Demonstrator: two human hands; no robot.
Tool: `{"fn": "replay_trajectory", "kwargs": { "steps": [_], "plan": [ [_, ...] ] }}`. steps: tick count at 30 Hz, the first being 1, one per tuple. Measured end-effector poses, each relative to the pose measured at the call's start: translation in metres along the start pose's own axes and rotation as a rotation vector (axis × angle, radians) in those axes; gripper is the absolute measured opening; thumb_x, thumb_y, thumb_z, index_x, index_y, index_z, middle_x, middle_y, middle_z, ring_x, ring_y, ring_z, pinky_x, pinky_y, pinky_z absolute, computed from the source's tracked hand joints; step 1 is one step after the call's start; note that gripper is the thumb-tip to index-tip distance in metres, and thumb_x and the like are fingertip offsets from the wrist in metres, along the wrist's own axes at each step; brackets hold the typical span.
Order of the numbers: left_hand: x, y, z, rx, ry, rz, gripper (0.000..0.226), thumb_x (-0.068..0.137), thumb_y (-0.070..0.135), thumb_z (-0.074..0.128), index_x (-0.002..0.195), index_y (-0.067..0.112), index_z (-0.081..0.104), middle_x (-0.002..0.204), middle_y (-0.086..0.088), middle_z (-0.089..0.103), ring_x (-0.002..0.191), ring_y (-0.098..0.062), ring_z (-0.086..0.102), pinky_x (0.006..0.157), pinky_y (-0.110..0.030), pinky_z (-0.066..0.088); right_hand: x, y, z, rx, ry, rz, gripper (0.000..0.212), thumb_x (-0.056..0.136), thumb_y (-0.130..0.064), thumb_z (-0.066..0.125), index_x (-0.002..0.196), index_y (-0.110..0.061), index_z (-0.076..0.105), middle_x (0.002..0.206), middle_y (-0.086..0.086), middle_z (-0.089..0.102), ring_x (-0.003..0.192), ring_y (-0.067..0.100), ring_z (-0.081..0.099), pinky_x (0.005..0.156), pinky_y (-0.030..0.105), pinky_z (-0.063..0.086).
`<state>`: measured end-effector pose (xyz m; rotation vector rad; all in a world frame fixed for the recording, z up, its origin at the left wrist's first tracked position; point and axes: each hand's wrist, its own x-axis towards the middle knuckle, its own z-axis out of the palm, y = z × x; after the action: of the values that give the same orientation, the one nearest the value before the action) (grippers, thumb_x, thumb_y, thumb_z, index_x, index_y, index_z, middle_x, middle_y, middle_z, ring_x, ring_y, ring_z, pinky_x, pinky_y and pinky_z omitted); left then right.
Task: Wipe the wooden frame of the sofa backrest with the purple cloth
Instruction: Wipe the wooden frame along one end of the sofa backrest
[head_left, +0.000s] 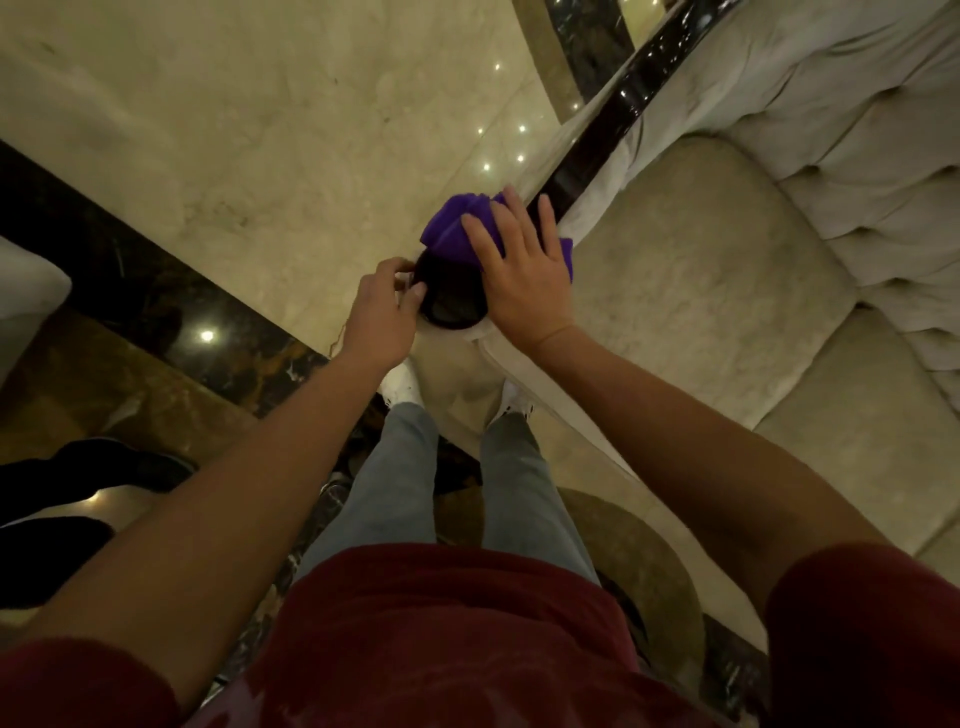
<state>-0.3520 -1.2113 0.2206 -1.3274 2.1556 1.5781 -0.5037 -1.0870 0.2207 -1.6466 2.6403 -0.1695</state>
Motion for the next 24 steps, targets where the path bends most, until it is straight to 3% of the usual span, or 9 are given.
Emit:
{"fn": "replay_trajectory", "kwargs": {
  "steps": [4,12,16,19,21,24],
  "plan": [
    [-0.002,0.011,0.007,0.096,0.007,-0.057,0.039,0.109,0.026,0.047,0.145,0.012,0.044,0.139,-0.018,0.051,0.12,-0.036,0.059,0.092,-0.043,0.049,0.006,0.017,-0.014,-0.076,-0.06,-0.1,0.055,0.099,-0.023,0.059,0.152,-0.013,0.047,0.154,0.021,0.047,0.152,0.044,0.03,0.126,0.064,0.013],
    [-0.003,0.011,0.011,0.155,-0.012,-0.076,0.044,0.11,0.029,0.044,0.149,0.01,0.038,0.145,-0.021,0.042,0.121,-0.042,0.055,0.085,-0.038,0.04,0.022,0.025,-0.038,-0.076,-0.045,0.027,0.049,0.101,-0.023,0.056,0.149,-0.014,0.052,0.156,0.018,0.048,0.155,0.041,0.028,0.124,0.065,0.016],
    [-0.009,0.013,0.012,0.175,0.02,-0.059,0.052,0.11,0.034,0.043,0.159,0.021,0.03,0.148,-0.018,0.043,0.125,-0.041,0.055,0.091,-0.046,0.046,0.036,0.033,-0.047,-0.059,-0.038,0.081,0.049,0.099,-0.028,0.053,0.147,-0.015,0.053,0.161,0.017,0.042,0.156,0.04,0.025,0.125,0.064,0.016],
    [-0.015,0.021,0.014,0.225,0.062,-0.027,0.058,0.109,0.035,0.046,0.162,0.029,0.023,0.149,-0.017,0.043,0.122,-0.04,0.058,0.087,-0.048,0.049,0.04,0.037,-0.049,-0.046,-0.024,0.09,0.049,0.098,-0.029,0.053,0.145,-0.015,0.055,0.161,0.017,0.042,0.155,0.04,0.026,0.125,0.063,0.016],
    [-0.017,0.026,0.014,0.3,0.113,0.027,0.066,0.105,0.035,0.055,0.163,0.025,0.023,0.157,-0.017,0.037,0.133,-0.04,0.051,0.097,-0.051,0.049,0.042,0.041,-0.049,-0.013,0.0,0.092,0.048,0.097,-0.03,0.054,0.143,-0.015,0.057,0.159,0.017,0.045,0.154,0.041,0.028,0.125,0.063,0.018],
    [-0.014,0.041,0.018,0.398,0.162,0.139,0.078,0.098,0.036,0.066,0.162,0.018,0.026,0.166,-0.018,0.027,0.15,-0.038,0.032,0.116,-0.053,0.034,0.045,0.049,-0.05,0.011,0.019,0.099,0.05,0.097,-0.034,0.055,0.143,-0.016,0.059,0.158,0.016,0.046,0.154,0.041,0.029,0.125,0.063,0.017]
  ]
}}
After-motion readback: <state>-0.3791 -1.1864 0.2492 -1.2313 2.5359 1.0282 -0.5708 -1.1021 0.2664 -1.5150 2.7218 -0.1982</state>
